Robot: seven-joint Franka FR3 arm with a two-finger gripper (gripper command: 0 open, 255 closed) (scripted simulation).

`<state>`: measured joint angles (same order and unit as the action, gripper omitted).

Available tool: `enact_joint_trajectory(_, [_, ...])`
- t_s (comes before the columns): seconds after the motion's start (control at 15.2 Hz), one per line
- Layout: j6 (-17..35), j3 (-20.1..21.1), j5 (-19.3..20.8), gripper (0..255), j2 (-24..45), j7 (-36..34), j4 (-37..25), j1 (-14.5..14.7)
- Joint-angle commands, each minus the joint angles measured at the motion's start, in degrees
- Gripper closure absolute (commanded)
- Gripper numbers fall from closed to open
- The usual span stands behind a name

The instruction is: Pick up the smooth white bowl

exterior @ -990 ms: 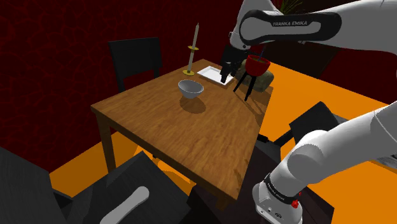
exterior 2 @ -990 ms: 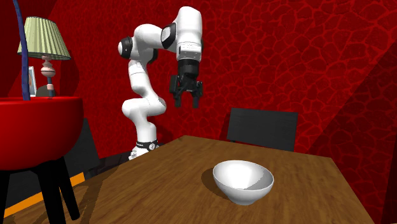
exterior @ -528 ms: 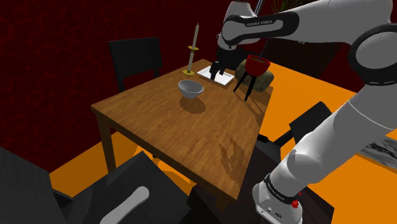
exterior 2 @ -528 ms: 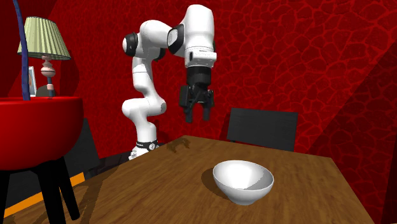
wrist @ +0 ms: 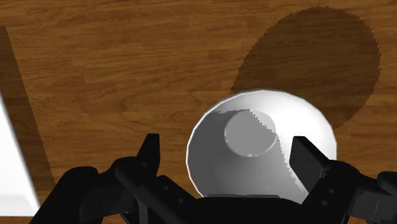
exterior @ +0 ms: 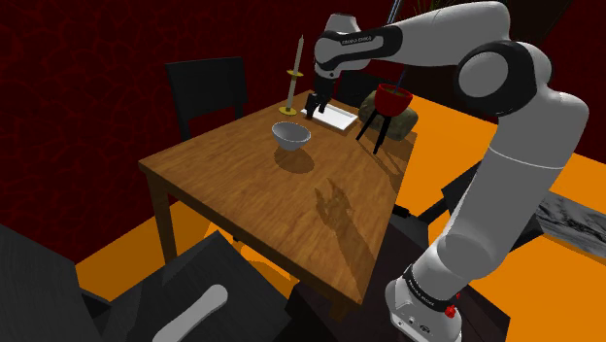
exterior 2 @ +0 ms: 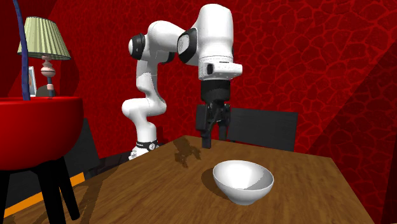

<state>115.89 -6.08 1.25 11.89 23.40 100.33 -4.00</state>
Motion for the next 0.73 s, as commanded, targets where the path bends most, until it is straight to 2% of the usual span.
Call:
enact_joint_trajectory(0.0, [-0.60,0.06,-1.08,0,5.09,1.56,-5.59,-0.57])
enact_joint_trajectory(0.26, [-3.01,0.55,-2.85,0,15.26,4.08,-17.85,-1.91])
enact_joint_trajectory(0.66, [1.06,0.66,-2.94,0,16.34,4.10,-14.86,-1.93])
